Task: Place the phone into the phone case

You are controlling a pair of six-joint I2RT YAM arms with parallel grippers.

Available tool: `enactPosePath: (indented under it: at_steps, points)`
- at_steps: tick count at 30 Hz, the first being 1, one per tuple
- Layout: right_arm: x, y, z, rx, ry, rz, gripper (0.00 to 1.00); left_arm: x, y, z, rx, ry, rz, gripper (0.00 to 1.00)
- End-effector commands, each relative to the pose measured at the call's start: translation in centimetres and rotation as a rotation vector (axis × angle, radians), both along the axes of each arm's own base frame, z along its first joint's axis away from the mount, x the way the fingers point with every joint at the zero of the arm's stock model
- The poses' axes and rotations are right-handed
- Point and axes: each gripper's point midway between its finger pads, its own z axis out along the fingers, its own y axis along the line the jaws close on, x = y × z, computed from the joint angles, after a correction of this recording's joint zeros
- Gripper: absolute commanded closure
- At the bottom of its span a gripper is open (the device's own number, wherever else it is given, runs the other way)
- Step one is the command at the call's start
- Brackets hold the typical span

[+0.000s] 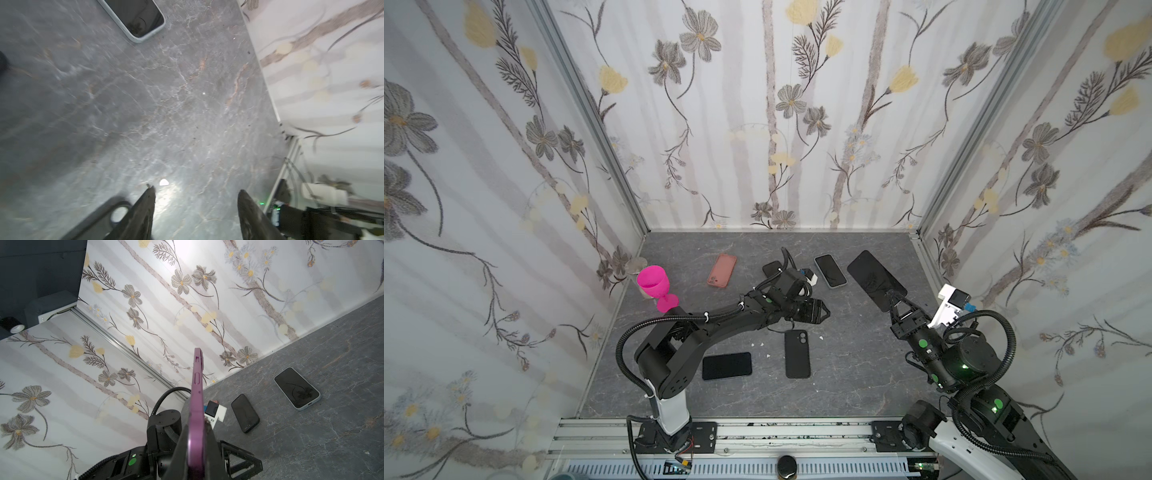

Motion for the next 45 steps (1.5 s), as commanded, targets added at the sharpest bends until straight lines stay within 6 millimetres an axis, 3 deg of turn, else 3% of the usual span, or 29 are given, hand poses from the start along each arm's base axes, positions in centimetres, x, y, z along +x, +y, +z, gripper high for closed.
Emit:
enactPosePath:
  at_steps: [1,9,15,20,31,36,45]
  points:
    - [0.0,0.0,1.4,0.016,-0.041,-0.001,1.00,-0.1,3.8,-3.5,0.307,-0.123,-0.183,0.41]
    - [0.1,0.4,1.7,-0.007,-0.049,0.010,1.00,-0.5,4.2,-4.9,0.385,-0.186,-0.387,0.41]
    - [0.1,0.2,1.5,-0.014,-0.048,-0.001,1.00,-1.5,5.9,-8.8,0.503,-0.098,-0.435,0.50]
    - [0.3,0.2,1.3,-0.014,-0.041,-0.008,1.00,-1.2,6.5,-9.9,0.533,-0.066,-0.375,0.54]
    - [0.8,0.6,0.8,-0.020,-0.023,-0.008,1.00,-1.1,8.1,-11.6,0.589,0.008,-0.225,0.85]
    - [1.0,0.9,0.8,-0.024,-0.020,-0.002,1.00,-1.6,10.2,-12.2,0.648,0.057,-0.124,0.99]
    - [1.7,1.8,0.1,-0.046,0.004,0.017,1.00,-3.0,12.8,-11.7,0.657,0.202,0.133,1.00]
